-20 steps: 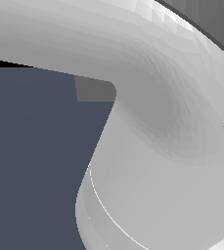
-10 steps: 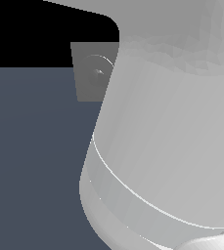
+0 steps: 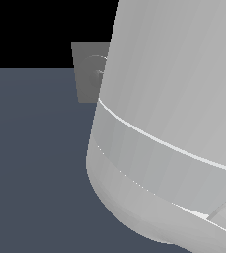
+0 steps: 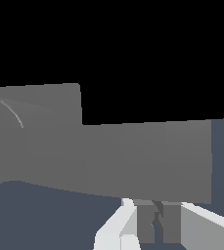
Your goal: Turn on the faucet by rotating a designated handle.
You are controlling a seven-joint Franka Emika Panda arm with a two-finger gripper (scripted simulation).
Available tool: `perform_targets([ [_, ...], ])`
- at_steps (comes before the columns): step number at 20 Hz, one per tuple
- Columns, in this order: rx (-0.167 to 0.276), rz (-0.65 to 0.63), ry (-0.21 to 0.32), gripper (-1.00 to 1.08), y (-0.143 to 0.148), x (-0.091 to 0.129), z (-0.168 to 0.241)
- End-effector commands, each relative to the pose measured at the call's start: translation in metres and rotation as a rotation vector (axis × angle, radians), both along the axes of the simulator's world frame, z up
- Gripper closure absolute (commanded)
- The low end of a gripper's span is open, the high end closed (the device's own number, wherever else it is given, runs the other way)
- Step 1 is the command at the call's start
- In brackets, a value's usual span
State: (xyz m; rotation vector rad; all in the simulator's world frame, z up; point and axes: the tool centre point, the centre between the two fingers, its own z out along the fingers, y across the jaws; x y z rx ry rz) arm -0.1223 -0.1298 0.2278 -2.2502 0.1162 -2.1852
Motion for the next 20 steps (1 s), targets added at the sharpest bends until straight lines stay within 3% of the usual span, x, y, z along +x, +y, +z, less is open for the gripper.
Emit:
perform_targets([
  [1,-0.003,0.006,-0.023,1.08,0.000,0.004,0.016],
  [20,-0.013,0.006,-0.030,1.08,-0.010,0.007,0.071],
])
